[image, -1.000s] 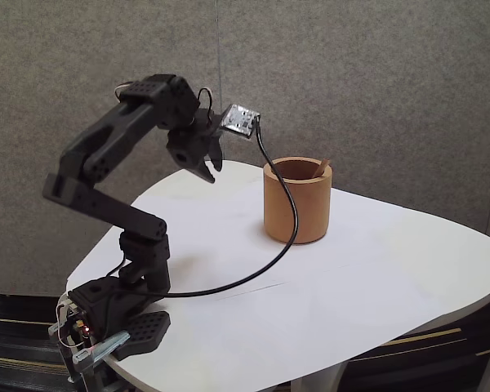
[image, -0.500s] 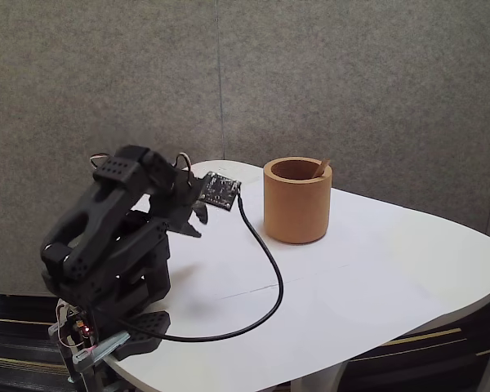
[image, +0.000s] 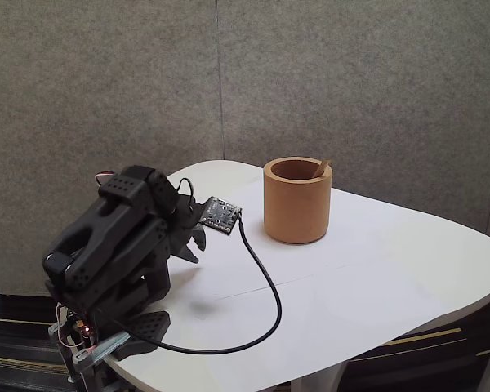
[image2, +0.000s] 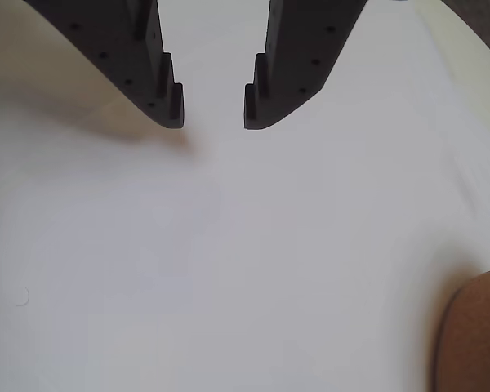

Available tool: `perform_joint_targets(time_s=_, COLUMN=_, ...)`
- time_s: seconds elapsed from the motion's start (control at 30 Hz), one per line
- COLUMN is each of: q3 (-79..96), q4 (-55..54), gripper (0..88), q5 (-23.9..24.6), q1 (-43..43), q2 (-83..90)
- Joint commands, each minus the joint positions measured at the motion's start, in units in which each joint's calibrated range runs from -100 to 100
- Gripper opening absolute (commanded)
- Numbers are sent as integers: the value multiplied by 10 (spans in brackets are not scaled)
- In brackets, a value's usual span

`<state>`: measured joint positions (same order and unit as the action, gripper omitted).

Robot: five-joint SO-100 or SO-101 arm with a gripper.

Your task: Grab the pen and put it in the pen holder.

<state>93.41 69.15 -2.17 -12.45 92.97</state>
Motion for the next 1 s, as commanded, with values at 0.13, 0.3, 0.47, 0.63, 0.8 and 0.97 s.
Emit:
perform_joint_targets(time_s=0.13, q3=16, q4=-2, gripper=101, q5=3, q1=-1, q2=2)
perform_joint_targets(time_s=0.3, q3=17, q4=-3, gripper=104, q5=0, q1=-2, q2=2)
perform_joint_targets(time_s=0.47, q3=17, q4=-4, gripper=101, q5=2, q1=-1, q2=2)
perform_joint_targets(time_s=0.63, q3=17, q4=-4, gripper=101, q5=0, q1=-1, q2=2)
perform_joint_targets(time_s=0.8, q3=17, q4=-4, gripper=101, q5=0, q1=-1, q2=2)
perform_joint_targets(time_s=0.97, q3=17, q4=-4, gripper=101, q5=0, q1=-1, q2=2)
